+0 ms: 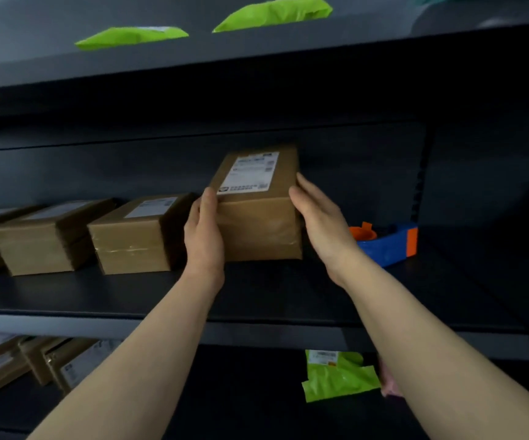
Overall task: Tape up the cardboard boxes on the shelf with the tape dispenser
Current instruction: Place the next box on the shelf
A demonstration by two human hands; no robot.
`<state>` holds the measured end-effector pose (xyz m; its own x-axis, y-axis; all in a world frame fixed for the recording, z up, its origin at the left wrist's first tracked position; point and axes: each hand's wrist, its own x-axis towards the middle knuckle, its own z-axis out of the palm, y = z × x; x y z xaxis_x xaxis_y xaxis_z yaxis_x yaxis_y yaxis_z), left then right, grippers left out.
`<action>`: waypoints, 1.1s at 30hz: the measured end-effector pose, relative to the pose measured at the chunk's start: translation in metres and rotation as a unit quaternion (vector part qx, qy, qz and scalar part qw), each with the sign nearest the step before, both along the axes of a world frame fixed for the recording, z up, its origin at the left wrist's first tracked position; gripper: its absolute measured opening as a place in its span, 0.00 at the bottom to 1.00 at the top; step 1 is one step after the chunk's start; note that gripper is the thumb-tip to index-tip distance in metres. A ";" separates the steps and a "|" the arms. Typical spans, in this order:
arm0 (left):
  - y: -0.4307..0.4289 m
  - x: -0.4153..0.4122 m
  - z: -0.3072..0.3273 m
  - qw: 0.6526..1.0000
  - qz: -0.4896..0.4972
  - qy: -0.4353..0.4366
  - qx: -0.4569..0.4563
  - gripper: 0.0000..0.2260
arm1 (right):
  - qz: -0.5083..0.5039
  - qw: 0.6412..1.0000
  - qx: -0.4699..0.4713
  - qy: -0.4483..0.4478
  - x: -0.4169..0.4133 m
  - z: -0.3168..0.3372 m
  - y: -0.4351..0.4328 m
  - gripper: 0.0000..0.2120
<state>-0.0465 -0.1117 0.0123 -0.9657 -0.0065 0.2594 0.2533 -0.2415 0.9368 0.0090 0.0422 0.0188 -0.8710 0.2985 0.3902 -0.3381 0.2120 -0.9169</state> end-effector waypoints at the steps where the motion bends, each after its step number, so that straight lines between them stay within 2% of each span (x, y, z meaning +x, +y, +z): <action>1: 0.013 0.006 0.005 1.000 -0.012 0.010 0.004 0.11 | -0.036 0.999 0.010 0.017 0.010 0.004 0.009 0.28; 4: 0.061 0.028 0.018 0.998 -0.057 0.038 0.000 0.14 | -0.134 0.990 0.010 0.050 0.044 0.009 0.046 0.29; 9: 0.156 0.074 0.020 0.984 -0.169 0.048 -0.041 0.20 | -0.268 0.961 -0.026 0.056 0.110 0.007 0.130 0.26; 14: 0.240 0.113 -0.003 0.969 -0.239 -0.023 -0.060 0.15 | -0.295 0.953 -0.074 -0.004 0.162 -0.011 0.214 0.27; 16: 0.260 0.119 -0.015 0.961 -0.264 -0.037 -0.071 0.22 | -0.278 0.955 -0.098 -0.037 0.170 -0.021 0.241 0.27; 18: 0.275 0.120 -0.028 0.956 -0.279 -0.046 -0.080 0.28 | -0.270 0.953 -0.123 -0.062 0.173 -0.033 0.262 0.21; 19: 0.280 0.121 -0.033 0.956 -0.275 -0.053 -0.084 0.27 | -0.270 0.952 -0.126 -0.073 0.172 -0.040 0.270 0.19; 21: 0.287 0.120 -0.039 0.963 -0.249 -0.055 -0.086 0.19 | -0.283 0.947 -0.123 -0.086 0.171 -0.050 0.281 0.20; 23: 0.291 0.118 -0.042 0.973 -0.200 -0.026 -0.111 0.21 | -0.309 0.940 -0.120 -0.083 0.168 -0.056 0.294 0.18; 24: 0.293 0.113 -0.047 0.977 -0.159 0.010 -0.142 0.22 | -0.317 0.939 -0.110 -0.079 0.165 -0.058 0.300 0.14; 26: 0.293 0.102 -0.054 0.975 -0.038 0.067 -0.208 0.14 | -0.328 0.938 -0.074 -0.078 0.156 -0.060 0.315 0.09; 28: 0.291 0.099 -0.058 0.971 0.039 0.070 -0.224 0.07 | -0.321 0.942 -0.050 -0.088 0.146 -0.058 0.325 0.15; 33: 0.293 0.106 -0.056 0.967 0.032 0.094 -0.232 0.06 | -0.260 0.953 -0.085 -0.132 0.117 -0.050 0.337 0.34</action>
<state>0.0598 0.1814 -0.0440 -0.9023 0.0944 0.4207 0.4311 0.2167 0.8759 0.1257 0.3788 -0.0315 -0.6487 0.7563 0.0845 0.0201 0.1280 -0.9916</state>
